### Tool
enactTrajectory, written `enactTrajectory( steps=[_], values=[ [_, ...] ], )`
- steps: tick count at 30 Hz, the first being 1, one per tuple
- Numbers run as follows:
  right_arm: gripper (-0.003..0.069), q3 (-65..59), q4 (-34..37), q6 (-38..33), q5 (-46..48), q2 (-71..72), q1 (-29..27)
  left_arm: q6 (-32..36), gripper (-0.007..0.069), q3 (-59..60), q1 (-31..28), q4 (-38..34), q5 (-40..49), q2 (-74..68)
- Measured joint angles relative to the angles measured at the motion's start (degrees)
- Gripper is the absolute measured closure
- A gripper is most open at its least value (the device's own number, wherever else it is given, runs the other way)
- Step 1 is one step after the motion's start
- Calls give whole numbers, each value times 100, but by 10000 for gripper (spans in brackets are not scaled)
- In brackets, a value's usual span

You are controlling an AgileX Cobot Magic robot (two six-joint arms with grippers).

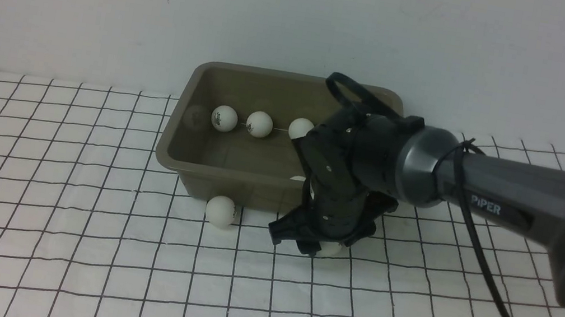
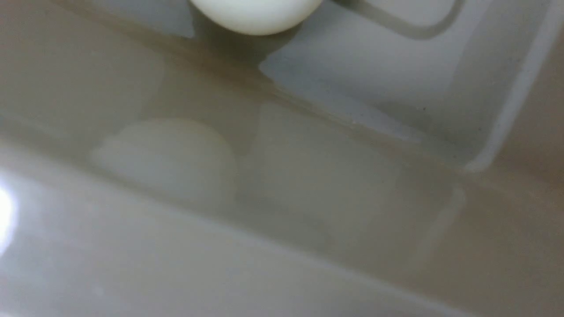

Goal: Put the table tennis balls into the box on the white checkered tablecloth.
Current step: 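Reach for and grasp a ping pong ball on the table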

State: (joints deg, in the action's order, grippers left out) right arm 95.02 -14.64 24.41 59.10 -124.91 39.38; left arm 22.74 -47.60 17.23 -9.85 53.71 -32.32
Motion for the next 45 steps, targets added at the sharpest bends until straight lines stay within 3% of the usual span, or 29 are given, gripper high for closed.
enactTrajectory(
  steps=[45],
  values=[
    [295, 579, -138, -625, 527, 140, 0, 2, 629, 0, 0, 440, 43, 0]
  ],
)
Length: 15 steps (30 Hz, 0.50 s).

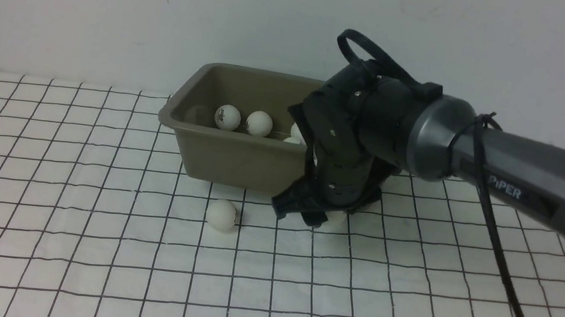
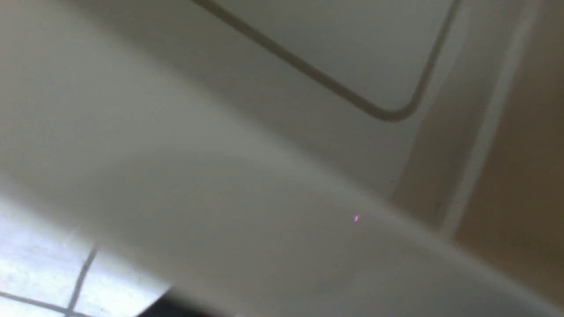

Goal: Put the table tennis balls into the box on the white checkered tablecloth.
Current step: 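Reach for and grasp a ping pong ball on the table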

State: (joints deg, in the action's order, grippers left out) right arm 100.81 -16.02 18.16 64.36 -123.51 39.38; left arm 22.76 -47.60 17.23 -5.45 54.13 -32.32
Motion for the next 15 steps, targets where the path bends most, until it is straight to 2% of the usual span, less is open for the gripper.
enactTrajectory(
  steps=[15],
  values=[
    [295, -6, 86, -83, 10, -90, 0, 0, 629, 0, 0, 6, 95, 0]
  ],
)
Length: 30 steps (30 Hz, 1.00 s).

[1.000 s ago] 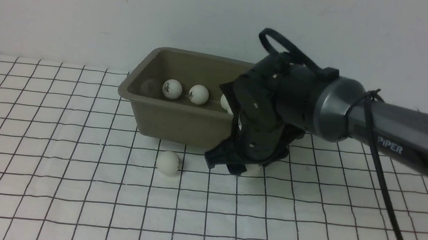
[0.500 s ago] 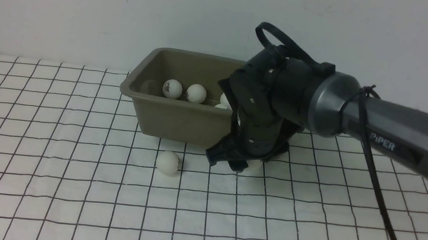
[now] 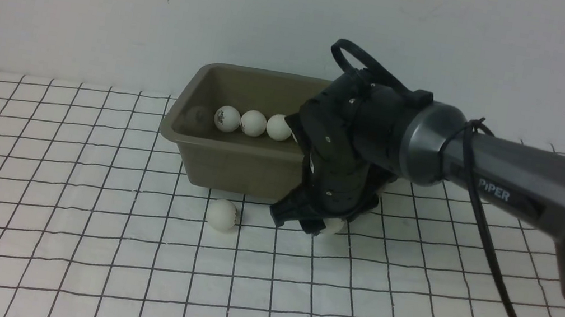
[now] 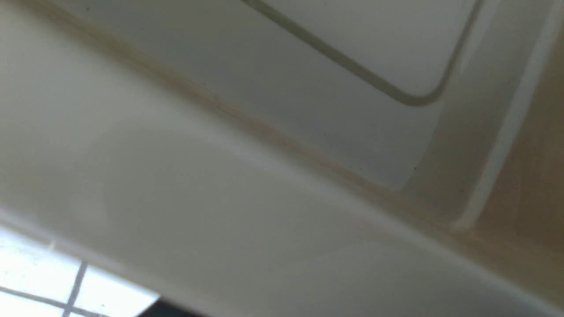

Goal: Put the table tennis balls into the box on the white checkered tablecloth.
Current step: 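Reach for and grasp a ping pong ball on the table, then release the ping pong ball into the bin and lift the gripper away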

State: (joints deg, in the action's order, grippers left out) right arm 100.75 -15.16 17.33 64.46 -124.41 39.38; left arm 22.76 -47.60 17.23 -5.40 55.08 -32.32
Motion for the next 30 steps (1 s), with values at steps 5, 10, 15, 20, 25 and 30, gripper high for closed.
enactTrajectory(
  steps=[5, 10, 15, 20, 25, 30],
  values=[
    [295, -247, -20, 51, -31, 66, 48, 0, 629, 0, 0, 0, 6, 0],
    [295, -1094, -154, 351, -398, 444, 166, 0, 629, 0, 0, 0, 18, 0],
    [295, -1841, -297, 524, -753, 1025, 190, 0, 629, 0, 0, 0, 33, 0],
    [295, -2190, -302, 543, -801, 1367, 190, 0, 629, 0, 0, 0, 52, 0],
    [295, -2349, -302, 543, -790, 1759, 190, 0, 629, 0, 0, 0, 57, 0],
    [295, -2348, -337, 543, -877, 2191, 190, 0, 629, 0, 0, 0, 57, 0]
  ],
)
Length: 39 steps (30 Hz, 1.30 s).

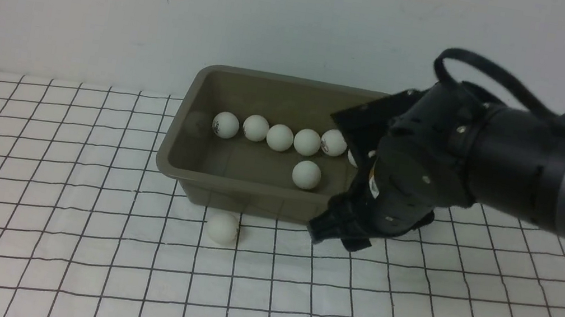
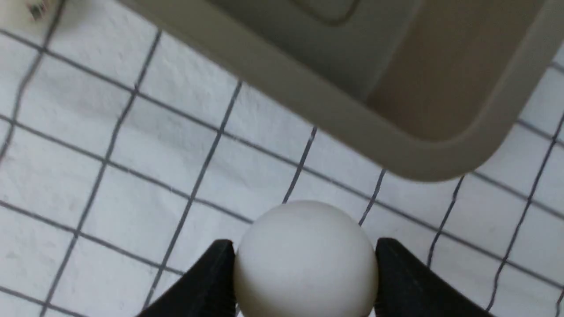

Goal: Put the table tennis balls into the box on the white checkered tablecloth.
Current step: 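Release the ping pong ball into the bin and lift the gripper away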

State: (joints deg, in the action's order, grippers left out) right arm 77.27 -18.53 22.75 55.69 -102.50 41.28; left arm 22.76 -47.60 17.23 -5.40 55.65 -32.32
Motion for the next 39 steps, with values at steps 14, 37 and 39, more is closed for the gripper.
enactTrajectory(
  steps=[14, 37, 39],
  values=[
    [295, 1616, -745, 0, -1035, -1233, -871, -5, 629, 0, 0, -37, 0, 0],
    [202, 1826, -152, -134, -2108, -1794, -1123, -304, 351, 0, 0, -941, -324, -1537],
    [172, 1826, -156, -130, -2120, -1807, -1123, -304, 291, 0, 0, -1043, -497, -1839]
  ],
)
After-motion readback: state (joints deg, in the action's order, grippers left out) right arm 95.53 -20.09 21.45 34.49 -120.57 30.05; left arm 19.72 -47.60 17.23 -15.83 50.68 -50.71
